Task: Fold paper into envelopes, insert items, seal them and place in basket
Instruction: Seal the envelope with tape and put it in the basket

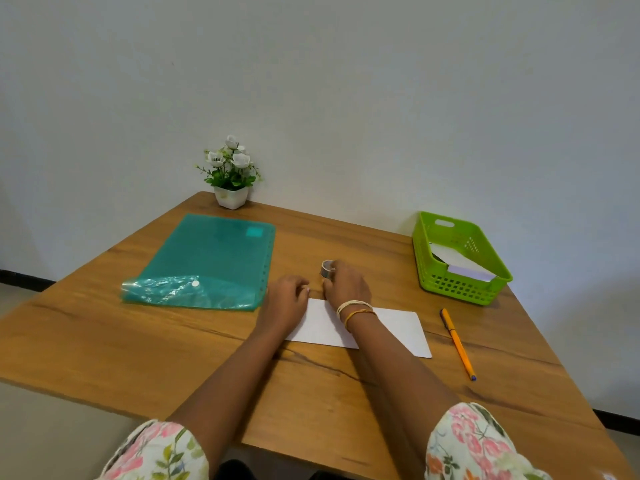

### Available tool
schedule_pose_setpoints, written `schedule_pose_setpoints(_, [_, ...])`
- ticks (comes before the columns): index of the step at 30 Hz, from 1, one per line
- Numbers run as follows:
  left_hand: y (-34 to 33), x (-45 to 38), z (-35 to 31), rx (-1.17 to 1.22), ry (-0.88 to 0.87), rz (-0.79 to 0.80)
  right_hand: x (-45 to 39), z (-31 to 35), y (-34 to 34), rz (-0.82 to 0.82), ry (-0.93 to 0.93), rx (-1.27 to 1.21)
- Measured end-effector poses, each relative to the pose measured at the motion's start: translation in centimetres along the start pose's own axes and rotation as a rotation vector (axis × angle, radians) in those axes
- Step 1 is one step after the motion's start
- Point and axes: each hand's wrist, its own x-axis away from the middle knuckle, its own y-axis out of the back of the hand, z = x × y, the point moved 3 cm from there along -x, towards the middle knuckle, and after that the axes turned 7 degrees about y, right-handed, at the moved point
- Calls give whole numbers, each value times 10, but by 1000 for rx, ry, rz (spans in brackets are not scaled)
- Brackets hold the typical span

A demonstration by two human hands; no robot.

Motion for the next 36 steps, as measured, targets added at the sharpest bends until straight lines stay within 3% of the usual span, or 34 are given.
schedule_pose_setpoints(6, [0, -1, 4, 37, -14, -32, -7, -10, -15, -66, 60, -1])
schedule_pose_setpoints(11, [-1, -6, 4, 133, 22, 34, 18, -6, -8, -138, 111, -476])
schedule_pose_setpoints(14, [-1, -10, -1, 328, 69, 121, 29, -9, -10, -127, 131, -614])
schedule_pose_setpoints(19, [-5, -18, -3, 541, 58, 128, 17, -21, -1, -126, 175, -557])
schedule_pose_setpoints(26, [-9, -17, -4, 622, -21, 141, 23, -11, 7, -428, 178, -482])
schedule_pose_setpoints(32, [-4, -16, -6, 521, -45, 66, 22, -12, 13, -525, 181, -523])
schedule_pose_setpoints(36, [1, -12, -13, 327, -221, 53, 19, -10, 16, -334, 285, -546])
